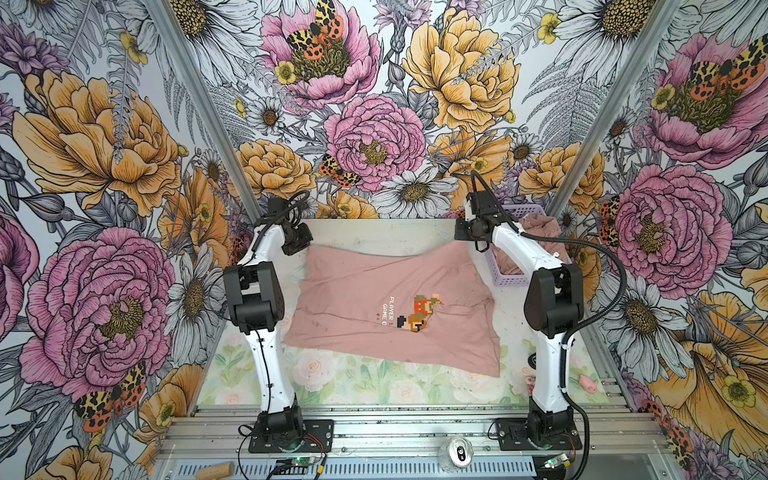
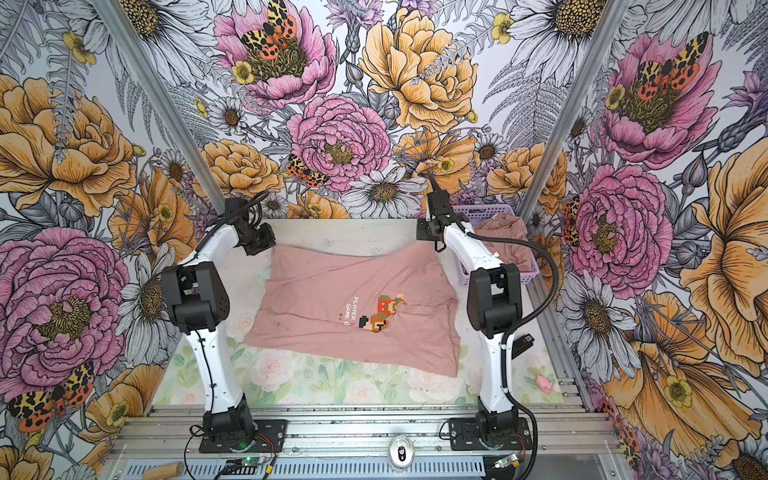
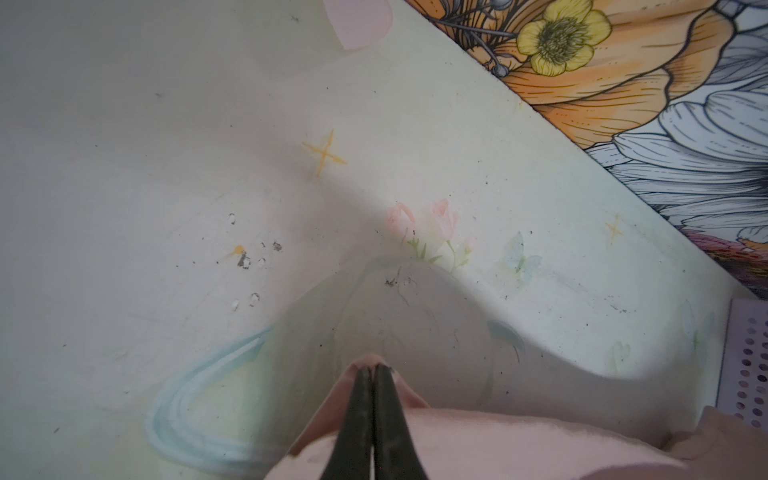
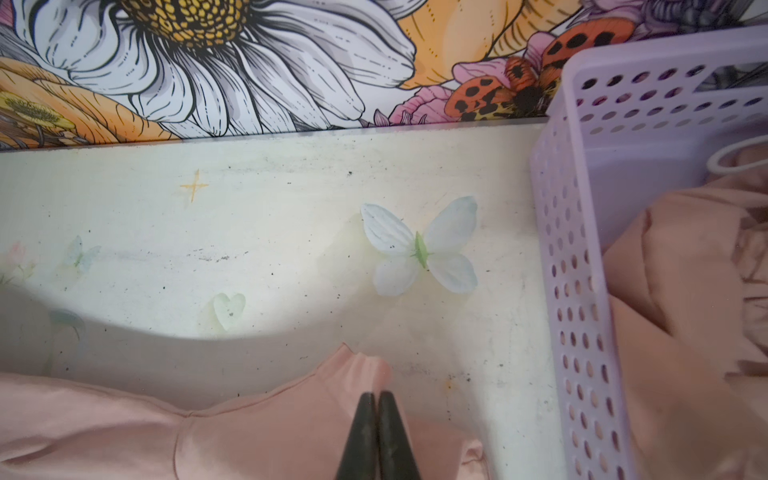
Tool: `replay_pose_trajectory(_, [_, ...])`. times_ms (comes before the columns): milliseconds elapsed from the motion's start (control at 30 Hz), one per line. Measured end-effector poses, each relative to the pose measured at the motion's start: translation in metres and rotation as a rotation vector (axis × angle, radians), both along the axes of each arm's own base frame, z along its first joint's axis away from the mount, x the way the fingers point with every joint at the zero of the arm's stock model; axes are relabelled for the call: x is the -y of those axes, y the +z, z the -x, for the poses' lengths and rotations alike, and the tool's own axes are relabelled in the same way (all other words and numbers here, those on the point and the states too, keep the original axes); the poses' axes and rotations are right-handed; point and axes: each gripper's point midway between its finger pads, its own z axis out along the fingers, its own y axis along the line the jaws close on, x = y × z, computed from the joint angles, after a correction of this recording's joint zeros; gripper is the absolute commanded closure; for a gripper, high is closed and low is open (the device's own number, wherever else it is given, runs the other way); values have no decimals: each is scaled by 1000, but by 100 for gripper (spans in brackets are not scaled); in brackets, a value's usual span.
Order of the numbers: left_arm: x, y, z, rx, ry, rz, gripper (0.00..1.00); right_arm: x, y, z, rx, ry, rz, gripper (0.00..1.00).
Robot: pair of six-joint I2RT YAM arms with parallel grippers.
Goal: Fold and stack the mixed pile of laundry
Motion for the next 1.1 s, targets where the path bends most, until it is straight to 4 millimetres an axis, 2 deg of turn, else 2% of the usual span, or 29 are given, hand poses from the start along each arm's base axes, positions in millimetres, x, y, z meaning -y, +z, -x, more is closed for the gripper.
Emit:
replay_pose_trajectory(133, [-12,4,0,5,27,17,100,12,5,-2,8,-23,-4,100])
replay_pose_trajectory(267, [-18,16,-5,35,36,28,100,16,5,-3,8,-30,-3,100])
replay_pose_trajectory(567, [-15,33,-13,78,21,44,100,15,5,-2,6,-24,-9,100])
replay_pose_trajectory(700, [-11,40,-16,95,8,51,100,12,12,-5,21,-19,-24,100])
replay_pose_trajectory(900, [-1,34,-16,85,-15,69,100,3,22,-8,41,-4,-57,100])
replay_pose_trajectory(1000, [4,27,-12,73,-28,75,100,-3,15,-3,24,8,-66,100])
replay_pose_trajectory(1100, [8,12,3,28,-35,79,100,-10,-2,14,-22,25,-68,100])
